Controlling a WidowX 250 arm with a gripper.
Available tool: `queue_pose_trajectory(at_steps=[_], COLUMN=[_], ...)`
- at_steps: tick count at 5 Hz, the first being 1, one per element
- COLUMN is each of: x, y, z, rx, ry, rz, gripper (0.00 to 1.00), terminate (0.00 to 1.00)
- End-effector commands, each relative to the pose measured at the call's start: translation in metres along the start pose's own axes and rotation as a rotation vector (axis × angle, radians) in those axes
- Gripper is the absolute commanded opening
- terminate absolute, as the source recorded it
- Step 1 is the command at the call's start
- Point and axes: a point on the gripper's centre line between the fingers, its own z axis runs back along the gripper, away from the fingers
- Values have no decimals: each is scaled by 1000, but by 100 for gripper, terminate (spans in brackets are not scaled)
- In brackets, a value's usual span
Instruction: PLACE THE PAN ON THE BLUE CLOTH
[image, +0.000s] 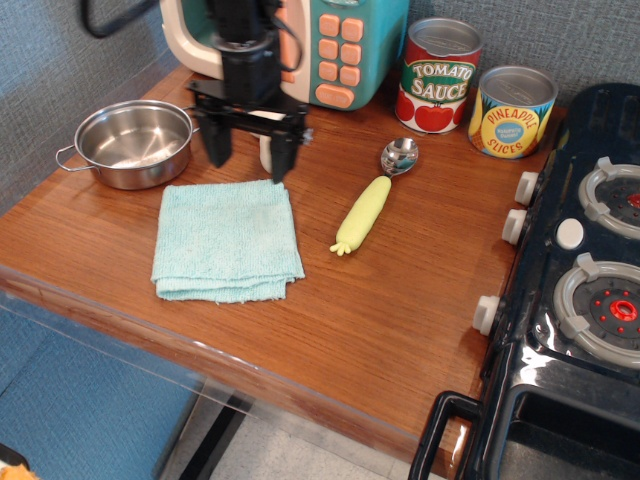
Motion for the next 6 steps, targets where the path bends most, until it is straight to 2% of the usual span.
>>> queue_pose_trajectory(at_steps=[1,2,3,4,5,6], x=[-5,4,12,14,14,13], y=[39,51,65,74,75,74], z=[34,46,36,11,-2,-5], rx=[89,129,145,134,125,120], ry=[-105,-114,-88,-17,23,29], rz=[-86,-97,-69,-35,-24,-18], gripper=[100,100,100,100,100,0], terminate=[0,0,0,0,0,0])
